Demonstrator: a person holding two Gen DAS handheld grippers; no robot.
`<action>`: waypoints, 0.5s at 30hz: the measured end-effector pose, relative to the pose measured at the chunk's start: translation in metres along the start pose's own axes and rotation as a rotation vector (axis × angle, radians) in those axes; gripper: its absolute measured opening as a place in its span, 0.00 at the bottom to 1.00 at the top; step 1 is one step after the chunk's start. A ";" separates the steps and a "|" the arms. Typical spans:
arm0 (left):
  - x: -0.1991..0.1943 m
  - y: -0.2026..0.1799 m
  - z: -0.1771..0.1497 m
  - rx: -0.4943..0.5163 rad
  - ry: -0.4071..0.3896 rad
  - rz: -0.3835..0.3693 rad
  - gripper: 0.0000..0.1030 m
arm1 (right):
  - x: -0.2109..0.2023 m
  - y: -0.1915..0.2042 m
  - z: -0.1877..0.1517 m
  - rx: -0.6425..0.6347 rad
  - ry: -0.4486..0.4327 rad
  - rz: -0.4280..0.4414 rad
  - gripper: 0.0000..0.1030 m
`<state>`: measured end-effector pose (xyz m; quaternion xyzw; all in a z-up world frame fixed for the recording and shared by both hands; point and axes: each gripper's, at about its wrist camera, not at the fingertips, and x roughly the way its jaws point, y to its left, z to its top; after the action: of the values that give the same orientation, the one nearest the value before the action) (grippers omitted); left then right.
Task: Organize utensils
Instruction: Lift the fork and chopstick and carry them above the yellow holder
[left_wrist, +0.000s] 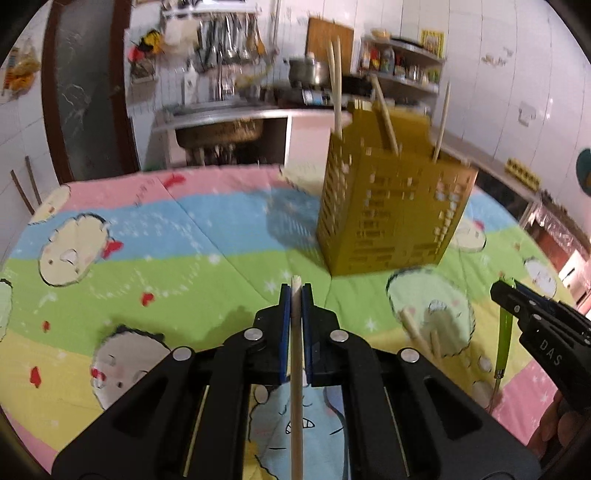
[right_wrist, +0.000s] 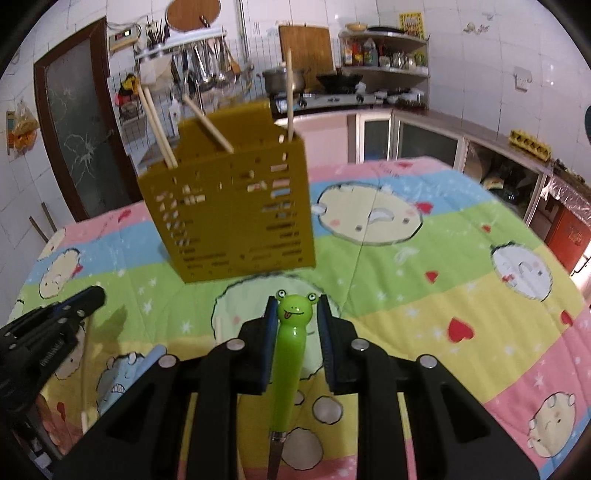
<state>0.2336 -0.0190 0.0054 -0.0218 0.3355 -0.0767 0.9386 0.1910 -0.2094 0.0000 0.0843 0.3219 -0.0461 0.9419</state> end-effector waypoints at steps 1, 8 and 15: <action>-0.006 0.002 0.002 -0.005 -0.025 -0.007 0.04 | -0.003 -0.002 0.002 0.001 -0.012 0.001 0.21; -0.043 0.006 0.010 -0.020 -0.165 -0.017 0.04 | -0.025 -0.009 0.010 -0.001 -0.110 -0.007 0.21; -0.063 0.006 0.010 -0.011 -0.259 -0.003 0.04 | -0.047 -0.013 0.015 -0.013 -0.205 -0.005 0.21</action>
<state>0.1923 -0.0031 0.0522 -0.0373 0.2118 -0.0726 0.9739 0.1605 -0.2236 0.0389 0.0720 0.2241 -0.0548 0.9703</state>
